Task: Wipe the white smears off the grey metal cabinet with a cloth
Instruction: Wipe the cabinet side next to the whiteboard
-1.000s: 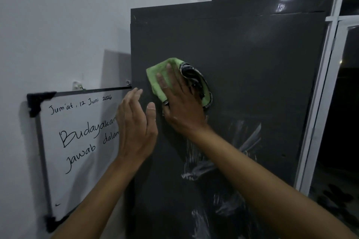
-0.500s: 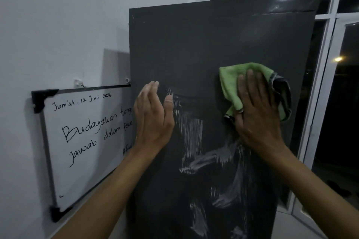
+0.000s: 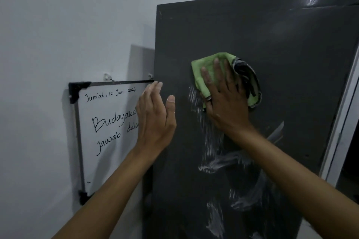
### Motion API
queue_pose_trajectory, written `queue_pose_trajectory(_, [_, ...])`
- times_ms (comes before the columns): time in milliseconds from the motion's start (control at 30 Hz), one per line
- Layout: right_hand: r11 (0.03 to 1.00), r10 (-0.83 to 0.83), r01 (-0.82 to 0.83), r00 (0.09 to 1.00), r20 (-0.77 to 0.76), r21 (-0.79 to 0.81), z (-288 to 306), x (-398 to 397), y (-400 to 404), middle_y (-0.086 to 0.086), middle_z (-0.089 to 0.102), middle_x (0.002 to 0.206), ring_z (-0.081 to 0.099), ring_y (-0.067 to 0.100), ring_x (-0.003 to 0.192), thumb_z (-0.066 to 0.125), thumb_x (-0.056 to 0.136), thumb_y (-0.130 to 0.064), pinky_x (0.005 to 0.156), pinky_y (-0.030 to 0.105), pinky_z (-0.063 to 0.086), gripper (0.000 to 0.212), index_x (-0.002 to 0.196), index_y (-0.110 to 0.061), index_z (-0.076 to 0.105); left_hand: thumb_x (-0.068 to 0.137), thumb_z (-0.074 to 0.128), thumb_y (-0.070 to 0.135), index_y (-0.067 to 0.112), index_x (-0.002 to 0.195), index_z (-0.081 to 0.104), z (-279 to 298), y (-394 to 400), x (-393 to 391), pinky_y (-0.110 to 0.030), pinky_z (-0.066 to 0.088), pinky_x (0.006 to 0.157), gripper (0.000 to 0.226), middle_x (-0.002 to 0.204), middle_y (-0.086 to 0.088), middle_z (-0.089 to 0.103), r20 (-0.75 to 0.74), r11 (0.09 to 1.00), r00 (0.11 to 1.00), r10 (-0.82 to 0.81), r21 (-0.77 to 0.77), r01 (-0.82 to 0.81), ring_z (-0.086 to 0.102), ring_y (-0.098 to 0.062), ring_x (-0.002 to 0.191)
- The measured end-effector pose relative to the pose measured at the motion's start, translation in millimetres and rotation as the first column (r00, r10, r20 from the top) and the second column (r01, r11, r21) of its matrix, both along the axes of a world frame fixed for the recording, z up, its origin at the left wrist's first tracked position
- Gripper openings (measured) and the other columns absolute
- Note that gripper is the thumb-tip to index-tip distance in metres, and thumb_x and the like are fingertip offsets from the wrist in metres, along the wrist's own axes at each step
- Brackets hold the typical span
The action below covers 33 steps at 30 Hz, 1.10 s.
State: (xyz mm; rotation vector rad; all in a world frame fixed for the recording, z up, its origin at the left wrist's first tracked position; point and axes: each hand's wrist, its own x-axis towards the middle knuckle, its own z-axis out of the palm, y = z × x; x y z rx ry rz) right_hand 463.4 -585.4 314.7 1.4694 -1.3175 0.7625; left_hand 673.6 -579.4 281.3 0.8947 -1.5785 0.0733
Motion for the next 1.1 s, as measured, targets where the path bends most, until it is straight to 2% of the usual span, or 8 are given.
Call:
queue_pose_trajectory(133, [0.991, 0.078, -0.078, 0.997, 0.002, 0.109, 19, 29, -19, 0.004, 0.001, 0.178, -0.001, 0.025, 0.164, 0.052, 0.102, -0.029, 0.127, 0.043, 0.003, 0.079, 0.17, -0.028, 0.012, 0.106, 0.036, 0.035, 0.004, 0.15, 0.045, -4, -1, 6, -0.049, 0.03, 0.121, 0.054, 0.155, -0.012, 0.045, -0.021, 1.0, 1.0, 0.015, 0.002, -0.015, 0.04, -0.028, 0.145])
queue_pose_trajectory(300, [0.957, 0.127, -0.118, 0.992, -0.017, 0.264, 28, 68, -40, 0.003, -0.008, 0.178, -0.01, 0.022, 0.164, 0.044, 0.108, -0.03, 0.119, 0.029, -0.028, 0.071, 0.17, -0.026, 0.008, 0.107, 0.036, 0.035, 0.002, 0.149, 0.045, -13, -3, 6, -0.052, 0.03, 0.121, 0.055, 0.155, -0.014, 0.045, -0.046, 1.0, 0.999, 0.011, 0.007, -0.01, 0.04, -0.029, 0.146])
queue_pose_trajectory(400, [0.887, 0.247, -0.218, 0.969, -0.02, 0.406, 22, 82, -41, 0.0, -0.007, 0.178, -0.011, 0.018, 0.164, 0.042, 0.11, -0.028, 0.128, 0.038, -0.008, 0.067, 0.17, -0.027, 0.012, 0.106, 0.037, 0.034, 0.002, 0.15, 0.044, -15, -3, 6, -0.052, 0.029, 0.122, 0.054, 0.157, -0.015, 0.043, -0.066, 1.0, 0.998, 0.011, 0.019, -0.01, 0.038, -0.029, 0.147])
queue_pose_trajectory(500, [0.842, 0.315, -0.251, 0.947, -0.057, 0.477, 6, 74, -28, -0.001, 0.004, 0.178, 0.001, 0.017, 0.164, 0.046, 0.107, -0.024, 0.128, 0.039, 0.008, 0.065, 0.168, -0.025, 0.025, 0.107, 0.036, 0.035, 0.005, 0.15, 0.043, -13, -2, 5, -0.051, 0.03, 0.121, 0.053, 0.156, -0.014, 0.042, -0.097, 1.0, 0.995, 0.0, 0.024, 0.002, 0.037, -0.027, 0.145])
queue_pose_trajectory(667, [0.876, 0.258, -0.152, 0.949, -0.178, 0.458, -37, 18, 18, -0.006, 0.007, 0.177, 0.012, 0.016, 0.164, 0.044, 0.101, -0.027, 0.122, 0.04, 0.025, 0.069, 0.168, -0.027, 0.025, 0.107, 0.036, 0.037, 0.008, 0.149, 0.044, -6, 3, -3, -0.049, 0.03, 0.121, 0.052, 0.156, -0.011, 0.042, -0.083, 0.999, 0.996, -0.034, -0.014, 0.033, 0.039, -0.025, 0.143])
queue_pose_trajectory(800, [0.938, 0.215, -0.165, 0.967, -0.137, 0.305, -31, -20, 40, -0.003, 0.014, 0.176, 0.018, 0.017, 0.162, 0.054, 0.096, -0.018, 0.12, 0.042, 0.036, 0.075, 0.166, -0.026, 0.029, 0.106, 0.038, 0.035, 0.005, 0.149, 0.045, -4, 3, -4, -0.052, 0.031, 0.12, 0.052, 0.155, -0.012, 0.044, -0.069, 0.999, 0.997, -0.028, -0.029, 0.026, 0.04, -0.027, 0.143])
queue_pose_trajectory(967, [0.976, 0.138, -0.127, 0.989, -0.05, 0.176, 31, -13, 26, 0.001, 0.009, 0.178, 0.006, 0.022, 0.164, 0.05, 0.099, -0.017, 0.13, 0.033, 0.001, 0.073, 0.167, -0.022, 0.027, 0.107, 0.036, 0.037, 0.007, 0.15, 0.044, -6, 1, 7, -0.051, 0.03, 0.121, 0.053, 0.155, -0.01, 0.044, -0.079, 1.0, 0.997, -0.014, -0.008, 0.013, 0.038, -0.024, 0.144])
queue_pose_trajectory(1100, [0.98, 0.099, -0.095, 0.995, -0.015, 0.178, 49, 14, 3, -0.001, 0.002, 0.178, -0.001, 0.025, 0.165, 0.048, 0.103, -0.028, 0.13, 0.048, 0.008, 0.071, 0.169, -0.032, 0.021, 0.106, 0.036, 0.038, 0.007, 0.15, 0.044, -9, -2, 18, -0.045, 0.03, 0.122, 0.054, 0.155, -0.009, 0.044, -0.072, 1.0, 0.997, 0.014, 0.0, -0.014, 0.038, -0.022, 0.145])
